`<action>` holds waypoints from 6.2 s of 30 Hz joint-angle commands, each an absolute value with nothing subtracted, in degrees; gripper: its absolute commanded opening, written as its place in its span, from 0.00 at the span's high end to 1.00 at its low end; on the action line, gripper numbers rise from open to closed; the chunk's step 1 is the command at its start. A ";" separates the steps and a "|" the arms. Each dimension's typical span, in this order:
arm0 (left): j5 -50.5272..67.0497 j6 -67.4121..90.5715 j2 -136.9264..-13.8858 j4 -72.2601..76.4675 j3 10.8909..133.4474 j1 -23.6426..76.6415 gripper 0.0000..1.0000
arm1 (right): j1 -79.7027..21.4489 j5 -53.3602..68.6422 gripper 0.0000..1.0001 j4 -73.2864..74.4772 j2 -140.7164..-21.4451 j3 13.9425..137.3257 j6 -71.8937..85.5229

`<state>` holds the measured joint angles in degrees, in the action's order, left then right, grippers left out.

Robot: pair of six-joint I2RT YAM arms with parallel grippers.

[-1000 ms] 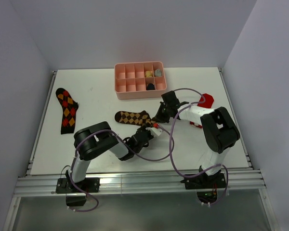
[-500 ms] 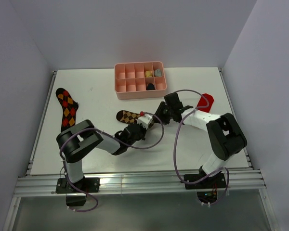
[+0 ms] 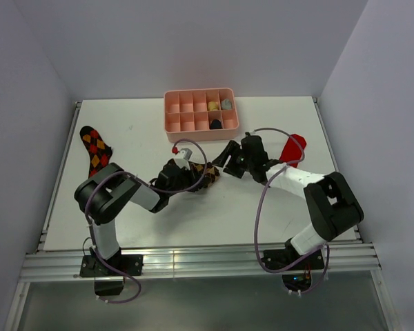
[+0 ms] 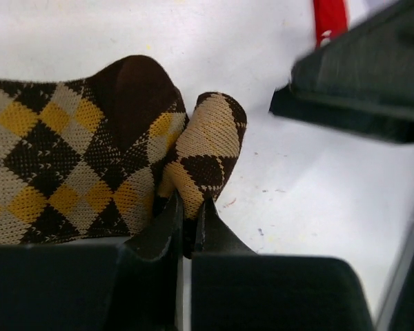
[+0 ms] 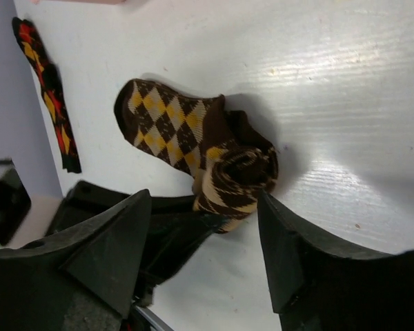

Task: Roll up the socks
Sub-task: Roll the sock at the center of the board.

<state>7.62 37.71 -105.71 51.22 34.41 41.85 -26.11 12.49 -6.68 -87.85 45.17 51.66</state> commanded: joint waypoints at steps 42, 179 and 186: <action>29.44 54.50 -123.22 52.12 46.21 34.89 0.99 | -22.24 11.87 1.00 -18.90 -91.59 34.37 56.60; 28.13 55.20 -121.47 60.21 39.03 36.04 0.85 | -22.94 18.20 1.00 -18.04 -97.21 38.84 54.06; 15.49 39.50 -106.47 49.93 36.22 37.00 0.48 | -23.11 11.69 1.00 -6.16 -94.22 43.41 50.19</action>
